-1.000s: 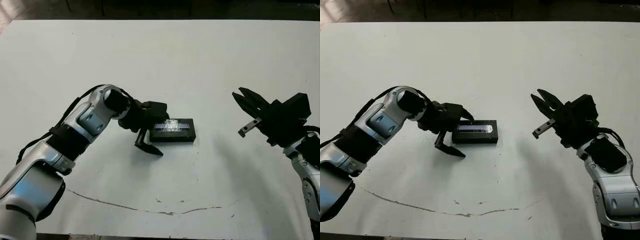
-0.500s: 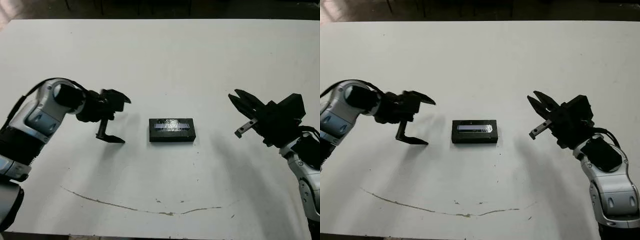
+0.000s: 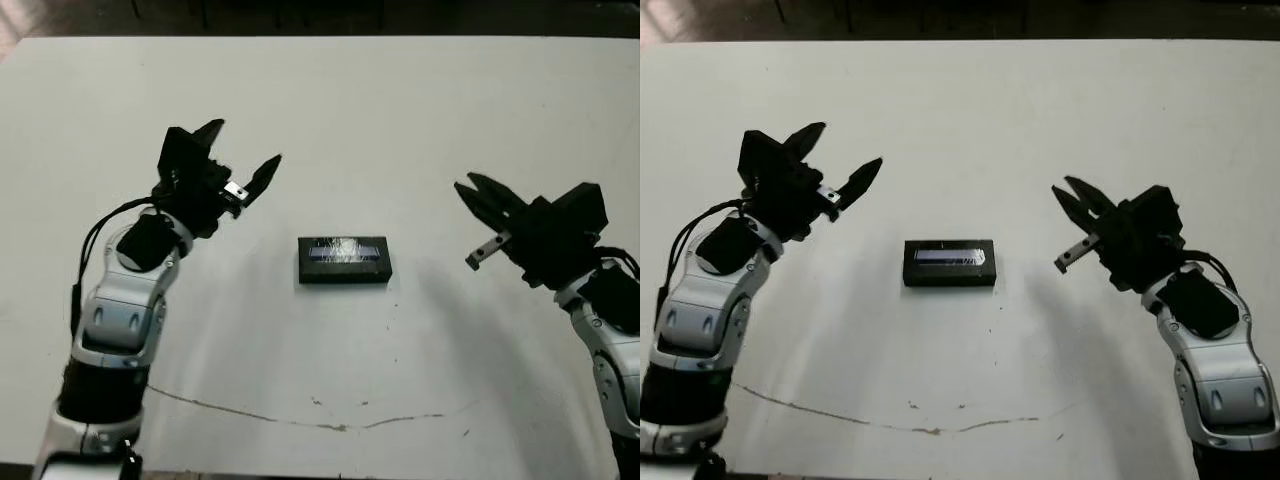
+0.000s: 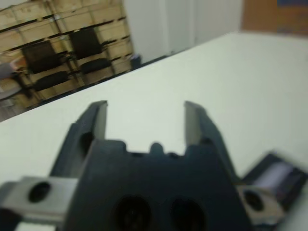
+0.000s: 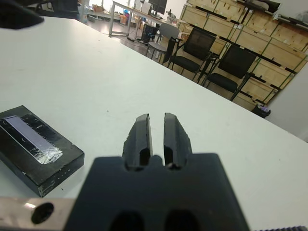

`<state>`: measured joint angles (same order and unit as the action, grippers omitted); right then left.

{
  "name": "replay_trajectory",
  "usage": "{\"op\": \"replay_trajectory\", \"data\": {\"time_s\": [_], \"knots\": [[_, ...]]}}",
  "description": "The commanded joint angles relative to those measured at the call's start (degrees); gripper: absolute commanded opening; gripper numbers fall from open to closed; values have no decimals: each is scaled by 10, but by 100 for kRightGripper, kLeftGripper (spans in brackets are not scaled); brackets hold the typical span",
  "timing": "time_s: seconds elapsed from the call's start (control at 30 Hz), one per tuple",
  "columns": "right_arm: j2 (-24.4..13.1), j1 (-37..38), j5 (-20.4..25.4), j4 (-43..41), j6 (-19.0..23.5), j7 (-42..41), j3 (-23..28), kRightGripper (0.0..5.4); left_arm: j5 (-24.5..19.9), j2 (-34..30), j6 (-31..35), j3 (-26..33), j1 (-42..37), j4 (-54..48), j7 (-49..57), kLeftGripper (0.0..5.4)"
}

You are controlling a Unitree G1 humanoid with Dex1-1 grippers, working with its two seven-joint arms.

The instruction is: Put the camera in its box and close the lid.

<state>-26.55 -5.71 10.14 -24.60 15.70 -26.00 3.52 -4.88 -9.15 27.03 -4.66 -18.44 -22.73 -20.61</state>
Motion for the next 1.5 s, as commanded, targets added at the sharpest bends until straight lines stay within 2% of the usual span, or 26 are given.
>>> {"op": "replay_trajectory", "data": {"time_s": [0.03, 0.17, 0.3, 0.43, 0.73, 1.03, 1.33, 1.5], "knots": [[2, 5, -8, 2, 6, 6, -5, 0, -25, 18, 58, -36, 23, -33, 4, 186], [5, 6, -6, 0, 4, 9, -6, 0, -43, 49, 160, -65, 11, -59, 38, 90], [9, 11, -7, -5, 4, 12, -5, 0, -49, 75, 188, -82, 10, -51, 64, 2], [10, 14, -6, -8, 5, 11, -4, 0, -34, 73, 206, -107, 6, -32, 81, 2], [13, 16, 0, -5, 4, 10, -1, 0, -30, 94, 270, -147, 20, 31, 112, 2], [15, 20, 1, -14, 8, 12, 0, 0, -39, 52, 300, -207, 56, 55, 70, 2], [15, 14, 0, -13, 12, 13, -3, 0, -47, 35, 290, -217, 85, 26, 56, 2], [17, 16, 1, -19, 14, 19, 1, 0, -62, 54, 298, -169, 96, -23, 74, 2]]}}
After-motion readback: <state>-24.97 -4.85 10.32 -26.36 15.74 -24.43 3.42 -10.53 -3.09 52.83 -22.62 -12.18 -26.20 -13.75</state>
